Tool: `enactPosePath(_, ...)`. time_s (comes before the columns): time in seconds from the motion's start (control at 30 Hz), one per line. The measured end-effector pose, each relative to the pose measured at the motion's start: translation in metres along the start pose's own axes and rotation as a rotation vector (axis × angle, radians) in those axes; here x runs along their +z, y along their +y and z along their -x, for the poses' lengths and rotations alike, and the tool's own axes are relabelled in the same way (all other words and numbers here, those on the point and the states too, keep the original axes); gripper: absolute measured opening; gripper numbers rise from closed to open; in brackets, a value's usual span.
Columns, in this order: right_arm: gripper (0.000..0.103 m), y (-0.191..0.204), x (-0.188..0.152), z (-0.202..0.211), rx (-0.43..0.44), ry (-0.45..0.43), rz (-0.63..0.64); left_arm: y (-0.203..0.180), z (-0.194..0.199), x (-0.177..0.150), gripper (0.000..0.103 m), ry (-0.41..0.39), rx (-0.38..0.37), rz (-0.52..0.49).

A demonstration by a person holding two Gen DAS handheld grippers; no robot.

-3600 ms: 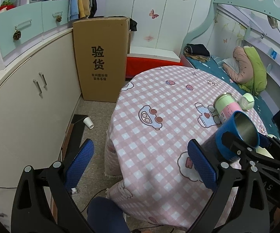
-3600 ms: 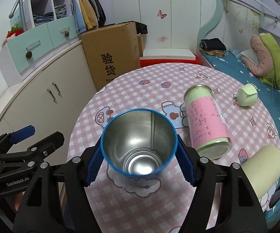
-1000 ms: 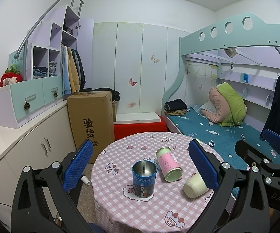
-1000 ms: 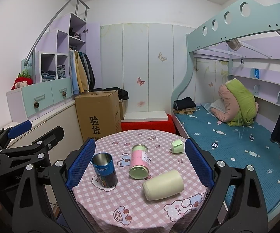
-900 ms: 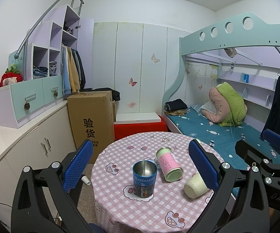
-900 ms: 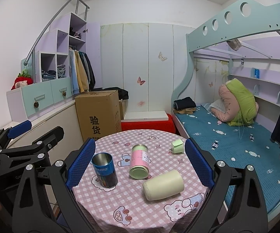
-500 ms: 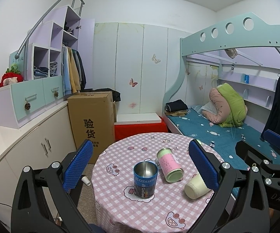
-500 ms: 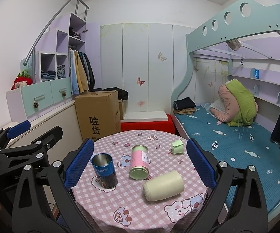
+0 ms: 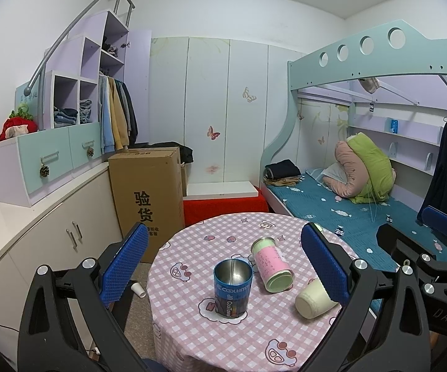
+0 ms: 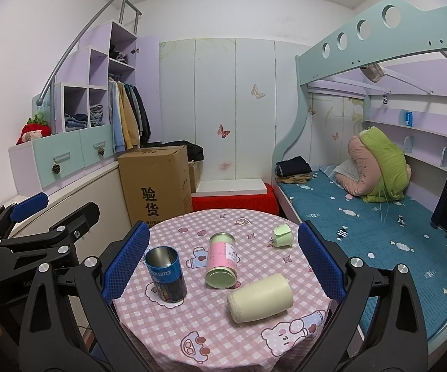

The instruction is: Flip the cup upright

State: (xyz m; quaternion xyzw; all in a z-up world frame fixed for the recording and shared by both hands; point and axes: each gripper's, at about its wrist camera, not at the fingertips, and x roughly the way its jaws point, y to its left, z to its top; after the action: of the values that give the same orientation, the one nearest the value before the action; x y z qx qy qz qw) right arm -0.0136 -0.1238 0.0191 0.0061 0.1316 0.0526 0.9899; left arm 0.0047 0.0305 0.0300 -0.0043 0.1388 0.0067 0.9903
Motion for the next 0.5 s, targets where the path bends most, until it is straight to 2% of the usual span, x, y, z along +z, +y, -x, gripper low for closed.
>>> enactPosePath(0.5,0.097,0.0026,0.0008,-0.0026,-0.001,0.003,0.001,0.0012,-0.0005,0.0018,0.095,-0.005,0.003,0.002)
